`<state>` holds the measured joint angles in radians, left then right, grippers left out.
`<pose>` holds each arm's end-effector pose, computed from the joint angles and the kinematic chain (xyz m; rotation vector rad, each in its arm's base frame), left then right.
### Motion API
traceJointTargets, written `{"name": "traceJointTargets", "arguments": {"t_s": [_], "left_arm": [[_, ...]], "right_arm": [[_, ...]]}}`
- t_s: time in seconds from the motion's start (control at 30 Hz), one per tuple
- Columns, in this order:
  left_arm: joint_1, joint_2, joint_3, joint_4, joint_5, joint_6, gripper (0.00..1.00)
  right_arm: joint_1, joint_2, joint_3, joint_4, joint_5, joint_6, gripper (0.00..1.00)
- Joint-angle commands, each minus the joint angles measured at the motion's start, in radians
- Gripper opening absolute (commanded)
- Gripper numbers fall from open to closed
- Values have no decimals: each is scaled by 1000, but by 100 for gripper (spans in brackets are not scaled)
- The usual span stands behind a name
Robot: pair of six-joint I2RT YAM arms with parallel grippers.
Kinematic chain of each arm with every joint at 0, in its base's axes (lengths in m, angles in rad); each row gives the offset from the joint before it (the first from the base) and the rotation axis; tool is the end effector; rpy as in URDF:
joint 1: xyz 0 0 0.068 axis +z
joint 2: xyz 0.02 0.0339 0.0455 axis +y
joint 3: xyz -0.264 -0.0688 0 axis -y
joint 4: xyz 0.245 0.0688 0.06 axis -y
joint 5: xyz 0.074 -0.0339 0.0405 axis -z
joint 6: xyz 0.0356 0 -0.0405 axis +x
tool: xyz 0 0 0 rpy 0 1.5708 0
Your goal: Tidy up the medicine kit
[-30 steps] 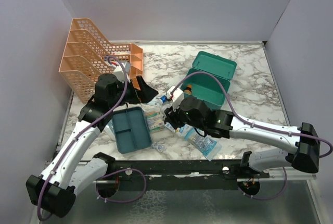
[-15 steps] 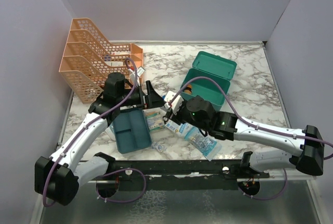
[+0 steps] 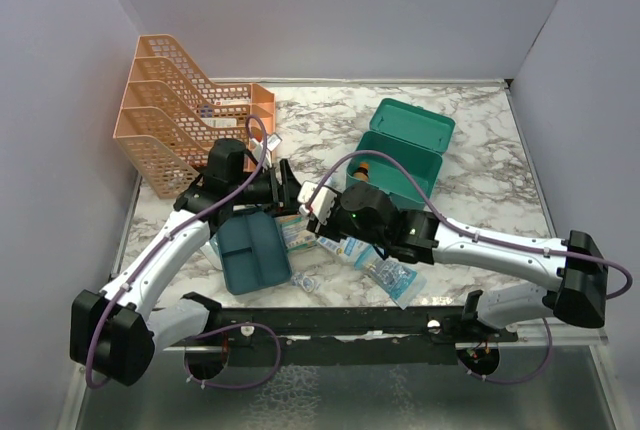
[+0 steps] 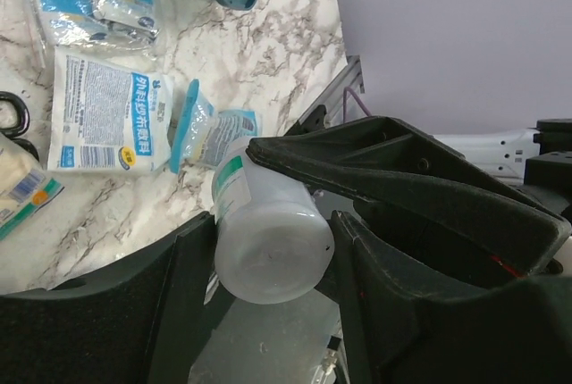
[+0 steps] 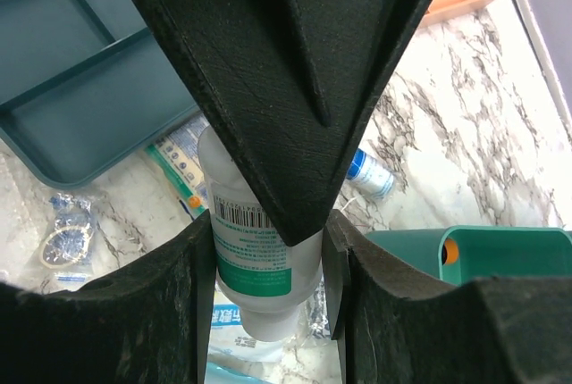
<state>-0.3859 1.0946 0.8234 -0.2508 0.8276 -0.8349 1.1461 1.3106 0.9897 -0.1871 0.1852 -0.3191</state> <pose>0.2089 -0.1132 0.2914 0.0562 2.3149 -1.5517 0.1291 0.2695 0.2953 -1.3076 1.6233 0.3146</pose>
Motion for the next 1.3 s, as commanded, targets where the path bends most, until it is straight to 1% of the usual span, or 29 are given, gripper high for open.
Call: {"name": "traceJointTargets", "arguments": {"t_s": [0.0, 0.1, 0.13, 0.27, 0.3, 0.37, 0.47, 0.53, 0.6, 0.67, 0.73, 0.83, 0.93, 1.03, 1.13, 1.2, 1.23, 1.27], "left_arm": [[7, 1, 40, -75, -9, 33, 54], [8, -5, 36, -69, -8, 37, 52], [9, -8, 36, -59, -9, 38, 52], [12, -43, 21, 38, -68, 14, 51], [14, -56, 13, 74, -85, 3, 51], [17, -79, -11, 160, -112, -28, 50], [23, -108, -42, 259, -183, -42, 49], [25, -124, -55, 308, -250, -31, 49], [25, -150, -67, 363, -330, -8, 49], [25, -177, -90, 452, -399, 17, 49], [25, -195, -92, 545, -439, 53, 49], [25, -201, -42, 608, -480, 130, 49], [25, -193, 2, 672, -482, 197, 49], [24, -179, 46, 725, -464, 229, 49], [25, -171, 73, 782, -456, 219, 49], [25, -168, 83, 828, -458, 202, 49], [24, -166, 86, 847, -460, 195, 49], [24, -164, 87, 864, -468, 188, 49]], "right_arm": [[3, 20, 76, -6, 15, 40, 42], [2, 23, 77, -11, 30, 64, 45], [3, 23, 75, -10, 36, 74, 48], [3, 3, 67, -5, 56, 140, 68], [3, -6, 65, -9, 61, 167, 71], [2, -32, 59, -14, 84, 231, 73], [3, -93, 51, -33, 149, 374, 74], [2, -144, 48, -47, 190, 517, 73], [3, -181, 67, -97, 235, 690, 73], [3, -205, 106, -151, 260, 869, 70], [3, -219, 147, -199, 282, 1042, 69], [-1, -243, 187, -211, 342, 1249, 67], [-20, -247, 238, -179, 342, 1358, 66], [-50, -206, 328, -180, 292, 1472, 65], [-84, -152, 426, -195, 239, 1575, 65], [-119, -116, 476, -189, 194, 1643, 68], [-143, -100, 486, -156, 160, 1659, 66], [-171, -81, 488, -96, 100, 1642, 64]]}}
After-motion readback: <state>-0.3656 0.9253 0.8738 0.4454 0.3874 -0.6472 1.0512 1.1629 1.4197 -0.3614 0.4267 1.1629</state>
